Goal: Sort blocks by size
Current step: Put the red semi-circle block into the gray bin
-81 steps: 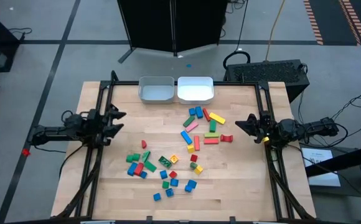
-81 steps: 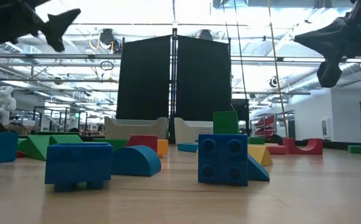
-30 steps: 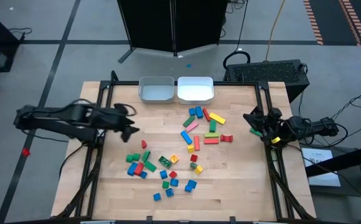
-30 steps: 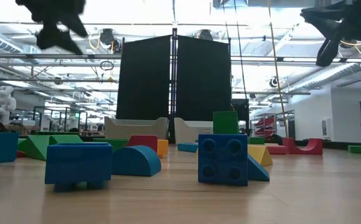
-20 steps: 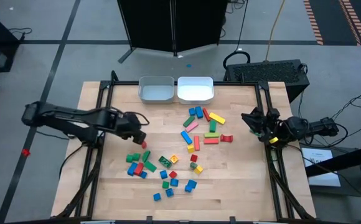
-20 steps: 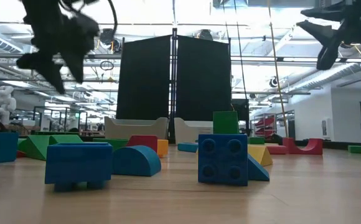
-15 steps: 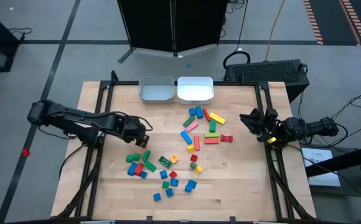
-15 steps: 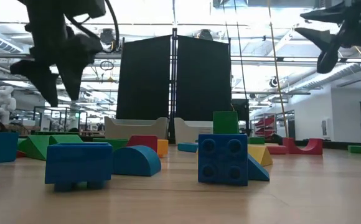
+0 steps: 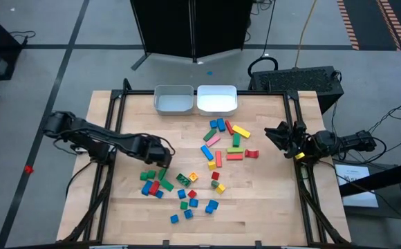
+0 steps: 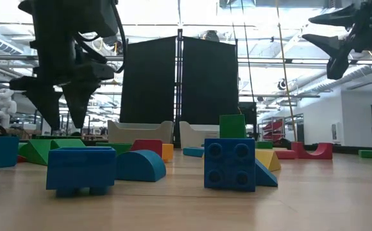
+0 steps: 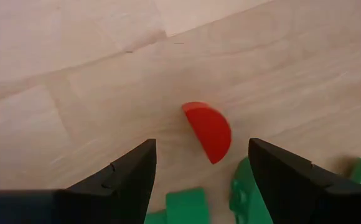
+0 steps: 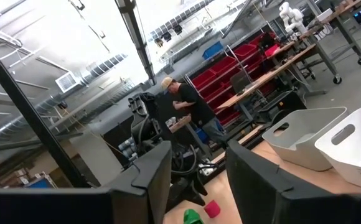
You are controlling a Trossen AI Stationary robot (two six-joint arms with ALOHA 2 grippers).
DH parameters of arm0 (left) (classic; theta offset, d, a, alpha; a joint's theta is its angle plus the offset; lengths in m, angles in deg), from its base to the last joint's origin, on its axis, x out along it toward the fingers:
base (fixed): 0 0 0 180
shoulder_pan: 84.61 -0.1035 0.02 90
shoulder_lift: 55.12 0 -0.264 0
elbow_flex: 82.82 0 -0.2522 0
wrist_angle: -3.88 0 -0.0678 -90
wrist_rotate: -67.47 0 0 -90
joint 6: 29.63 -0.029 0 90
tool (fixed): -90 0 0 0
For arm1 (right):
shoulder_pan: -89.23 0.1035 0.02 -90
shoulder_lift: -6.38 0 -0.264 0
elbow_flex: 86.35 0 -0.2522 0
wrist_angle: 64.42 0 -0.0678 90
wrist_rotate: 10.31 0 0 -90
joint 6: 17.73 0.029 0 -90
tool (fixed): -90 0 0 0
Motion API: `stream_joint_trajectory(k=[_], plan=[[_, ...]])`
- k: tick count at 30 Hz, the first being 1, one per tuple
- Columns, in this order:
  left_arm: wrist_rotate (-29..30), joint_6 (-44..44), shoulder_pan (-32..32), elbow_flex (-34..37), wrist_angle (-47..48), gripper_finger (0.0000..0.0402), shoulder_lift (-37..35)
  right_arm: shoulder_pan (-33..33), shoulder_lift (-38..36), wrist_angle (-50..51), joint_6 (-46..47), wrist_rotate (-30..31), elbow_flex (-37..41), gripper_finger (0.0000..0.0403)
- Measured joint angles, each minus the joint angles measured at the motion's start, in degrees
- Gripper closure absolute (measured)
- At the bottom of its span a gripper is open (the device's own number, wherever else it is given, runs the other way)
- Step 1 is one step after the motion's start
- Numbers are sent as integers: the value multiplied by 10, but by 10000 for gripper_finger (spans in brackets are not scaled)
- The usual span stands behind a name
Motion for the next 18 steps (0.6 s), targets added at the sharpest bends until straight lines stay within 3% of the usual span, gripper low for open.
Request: stream_joint_trajectory(k=[11, 18], plan=[[6, -1, 0, 0, -36, 154, 53, 0, 0, 12, 0, 0, 0, 258], [7, -17, 0, 0, -42, 239, 79, 0, 0, 17, 0, 0, 0, 259]])
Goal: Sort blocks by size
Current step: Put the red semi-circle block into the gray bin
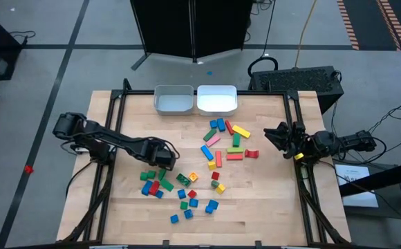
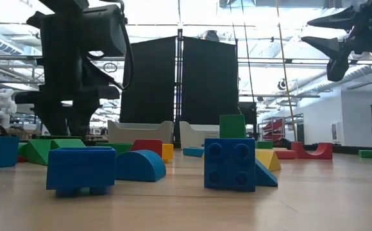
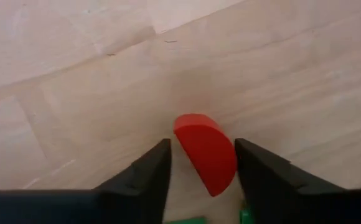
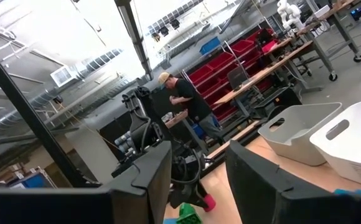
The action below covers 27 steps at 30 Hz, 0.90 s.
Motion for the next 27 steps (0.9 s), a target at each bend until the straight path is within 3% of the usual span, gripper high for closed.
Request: stream_joint_trajectory(k=[5, 14, 18, 22, 27], plan=[[3, -4, 1, 0, -15, 331, 4, 0, 0, 11, 0, 0, 0, 259], [5, -14, 1, -10, -61, 333, -8, 0, 0, 27, 0, 0, 0, 259], [51, -45, -12, -41, -69, 333, -40, 0, 0, 28, -1, 0, 0, 259], [115, -117, -58, -68, -66, 333, -71, 0, 0, 38, -2, 2, 0, 259], [169, -245, -164, -85, -66, 333, -82, 0, 0, 42, -1, 3, 0, 259]])
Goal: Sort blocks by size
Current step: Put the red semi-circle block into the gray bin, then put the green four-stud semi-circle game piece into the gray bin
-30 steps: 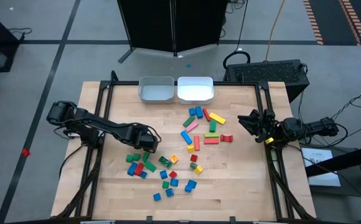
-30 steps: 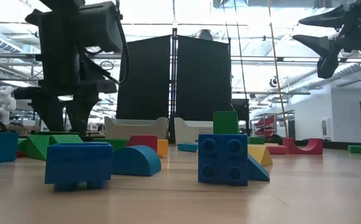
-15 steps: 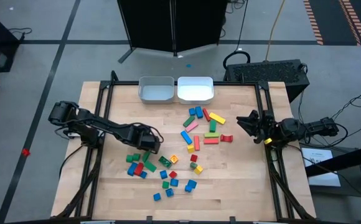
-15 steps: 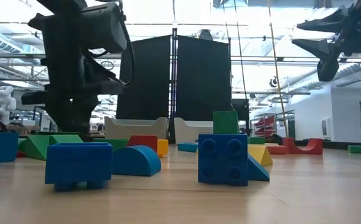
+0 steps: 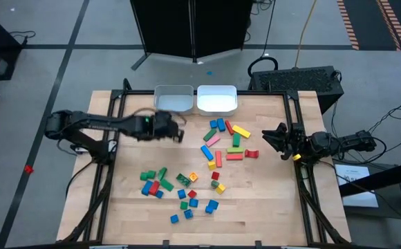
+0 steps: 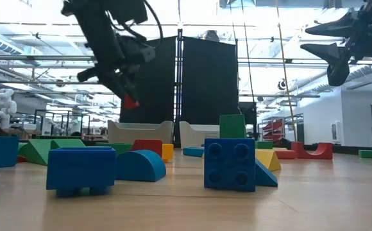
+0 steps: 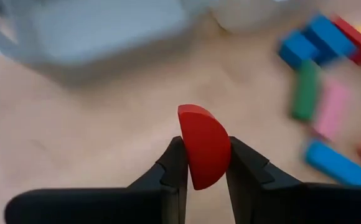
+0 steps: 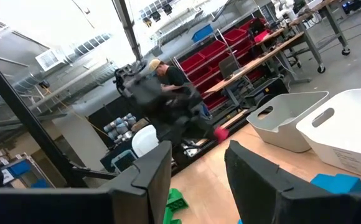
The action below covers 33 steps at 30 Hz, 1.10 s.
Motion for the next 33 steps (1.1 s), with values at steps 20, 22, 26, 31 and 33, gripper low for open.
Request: stream_joint_trajectory(k=[20, 22, 26, 31, 33], plan=[[-85, -274, -296, 2, -83, 224, 4, 0, 0, -1, 1, 0, 0, 259], [-95, -295, -297, 2, -85, 186, 4, 0, 0, -1, 0, 0, 0, 259], [-128, -326, -294, 2, -84, 148, 4, 0, 0, -1, 0, 0, 0, 259], [-274, -338, -259, 2, -60, 151, -4, 0, 0, -1, 1, -1, 0, 259], [-309, -319, -224, 2, -18, 155, -12, 0, 0, -1, 1, -1, 0, 259]])
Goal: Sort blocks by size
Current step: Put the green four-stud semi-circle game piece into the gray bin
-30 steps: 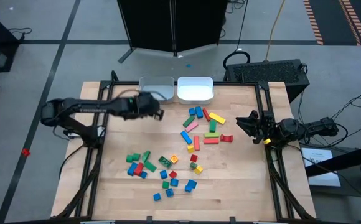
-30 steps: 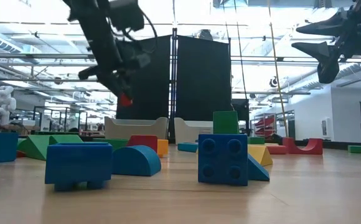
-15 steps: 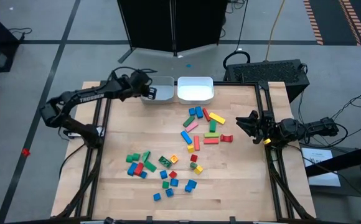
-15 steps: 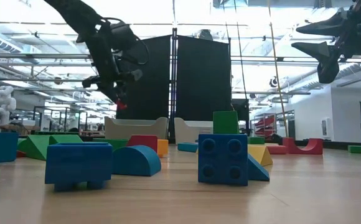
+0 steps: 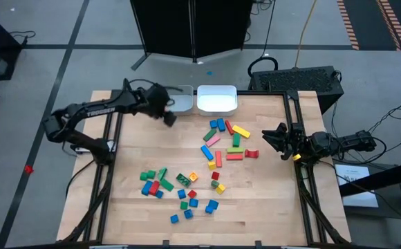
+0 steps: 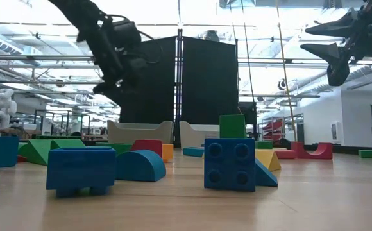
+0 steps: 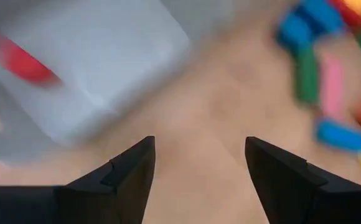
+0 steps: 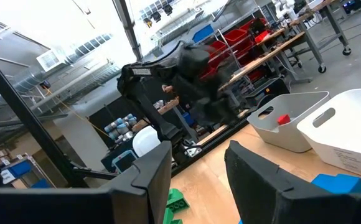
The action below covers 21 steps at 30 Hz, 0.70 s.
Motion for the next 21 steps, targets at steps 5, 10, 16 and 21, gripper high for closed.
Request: stream_joint_trajectory(k=[5, 10, 16, 21], plan=[[34, 93, 136, 0, 113, 160, -26, 0, 0, 2, 0, 0, 0, 259], [120, 261, 282, 1, 150, 160, -39, 0, 0, 8, 0, 0, 0, 259], [166, 416, 406, 1, 156, 160, -30, 0, 0, 12, 15, 0, 0, 259], [166, 475, 460, 1, 195, 160, -9, 0, 0, 13, 37, 0, 0, 259]])
